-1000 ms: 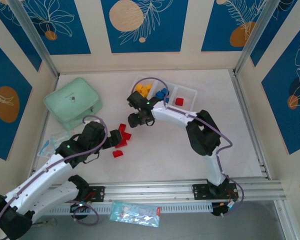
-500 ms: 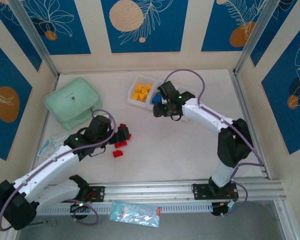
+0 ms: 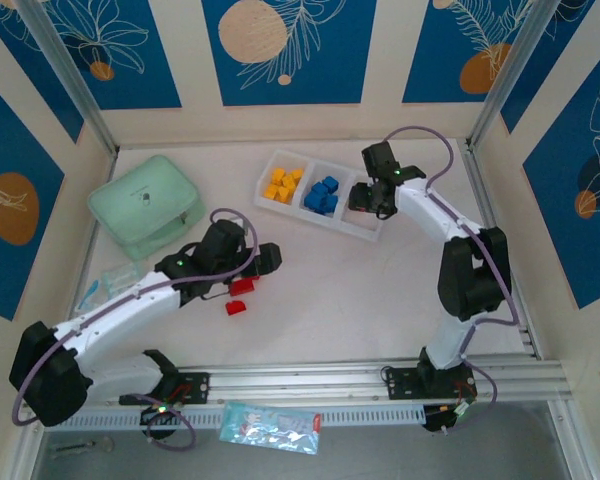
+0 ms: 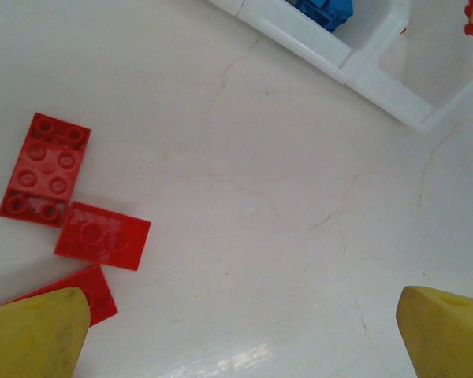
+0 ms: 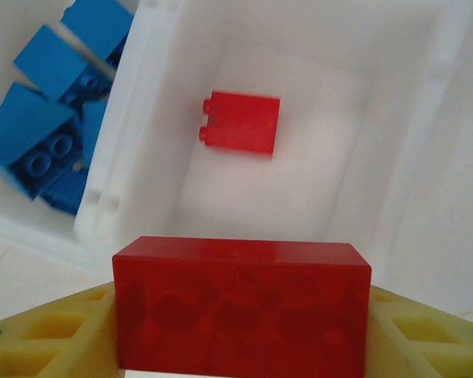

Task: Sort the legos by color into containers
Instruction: Place the lego in the container, then pick up the lego from the center of the table.

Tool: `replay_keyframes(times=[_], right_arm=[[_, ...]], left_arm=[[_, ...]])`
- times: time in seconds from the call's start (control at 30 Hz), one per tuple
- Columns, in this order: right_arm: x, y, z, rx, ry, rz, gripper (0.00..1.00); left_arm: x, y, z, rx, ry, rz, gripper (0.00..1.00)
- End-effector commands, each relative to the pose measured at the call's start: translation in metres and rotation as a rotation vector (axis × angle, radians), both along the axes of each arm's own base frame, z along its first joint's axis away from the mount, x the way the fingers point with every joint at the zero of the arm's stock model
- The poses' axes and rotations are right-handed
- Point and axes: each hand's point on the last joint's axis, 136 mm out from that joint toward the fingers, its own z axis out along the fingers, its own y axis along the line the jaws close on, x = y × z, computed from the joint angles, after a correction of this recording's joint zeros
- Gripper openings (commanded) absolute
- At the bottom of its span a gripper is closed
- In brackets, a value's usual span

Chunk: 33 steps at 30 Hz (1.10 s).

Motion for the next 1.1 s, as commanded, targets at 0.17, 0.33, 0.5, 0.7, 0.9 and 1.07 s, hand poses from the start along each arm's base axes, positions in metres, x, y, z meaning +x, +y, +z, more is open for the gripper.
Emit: replay_keyframes(times=[0.17, 0.33, 0.5, 0.7, 0.9, 1.07], right_arm=[[0.036, -0.009, -0.016, -0.053, 0.017, -0.012, 0.59], [0.037, -0.008, -0.016, -0.059, 0.014, -0.002, 0.67], [0.031, -0.007, -0.005, -0.076, -0.008, 0.007, 0.73], [0.021, -0.005, 0.013, -0.069, -0.033, 0.017, 0.78], [-0.008, 0.03, 0.029, 0.002, -0.05, 0.101, 0.79], [-0.044, 0.081, 0.02, 0.063, -0.011, 0.225, 0.8]], left_arm=[[0.013, -0.018, 0.019, -0.032, -0.045, -0.025, 0.99], [0.013, -0.017, 0.018, -0.022, -0.045, -0.024, 0.99], [0.014, -0.018, 0.024, -0.037, -0.054, -0.027, 0.99], [0.013, -0.015, 0.027, -0.022, -0.061, -0.027, 0.99], [0.008, 0.0, 0.029, 0.008, -0.063, -0.007, 0.99], [-0.001, 0.026, 0.022, 0.063, -0.05, 0.039, 0.99]])
